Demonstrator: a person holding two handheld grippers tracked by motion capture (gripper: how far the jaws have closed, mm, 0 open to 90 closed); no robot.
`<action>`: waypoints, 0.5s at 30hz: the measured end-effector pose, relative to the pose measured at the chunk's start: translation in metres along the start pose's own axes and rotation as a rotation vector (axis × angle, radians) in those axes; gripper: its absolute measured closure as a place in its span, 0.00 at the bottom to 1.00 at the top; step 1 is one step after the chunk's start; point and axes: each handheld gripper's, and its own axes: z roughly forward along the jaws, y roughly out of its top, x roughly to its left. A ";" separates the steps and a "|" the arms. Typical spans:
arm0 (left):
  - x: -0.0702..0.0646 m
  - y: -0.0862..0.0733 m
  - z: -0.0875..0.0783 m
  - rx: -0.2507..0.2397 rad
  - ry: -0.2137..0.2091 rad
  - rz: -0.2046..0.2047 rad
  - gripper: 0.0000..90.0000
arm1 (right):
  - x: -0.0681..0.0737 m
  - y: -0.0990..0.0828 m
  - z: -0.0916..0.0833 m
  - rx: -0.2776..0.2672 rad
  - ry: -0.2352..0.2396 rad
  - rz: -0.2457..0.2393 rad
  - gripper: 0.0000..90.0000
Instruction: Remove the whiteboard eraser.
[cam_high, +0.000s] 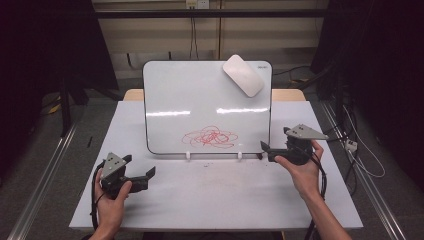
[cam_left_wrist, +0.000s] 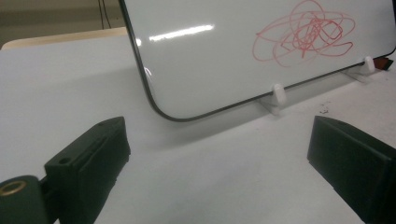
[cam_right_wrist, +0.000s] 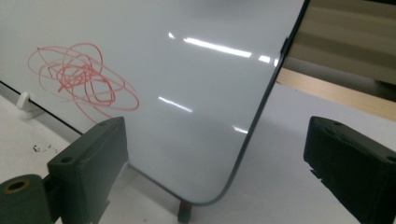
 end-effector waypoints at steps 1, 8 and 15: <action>-0.001 0.000 0.001 0.004 0.002 0.012 0.06 | 0.000 0.004 0.001 -0.002 0.003 -0.001 0.07; 0.001 0.000 0.006 0.015 -0.004 -0.010 0.06 | -0.003 0.027 0.008 -0.039 0.006 -0.031 0.07; 0.006 -0.002 0.006 0.033 -0.011 -0.015 0.06 | -0.004 0.051 0.015 -0.047 -0.010 -0.071 0.08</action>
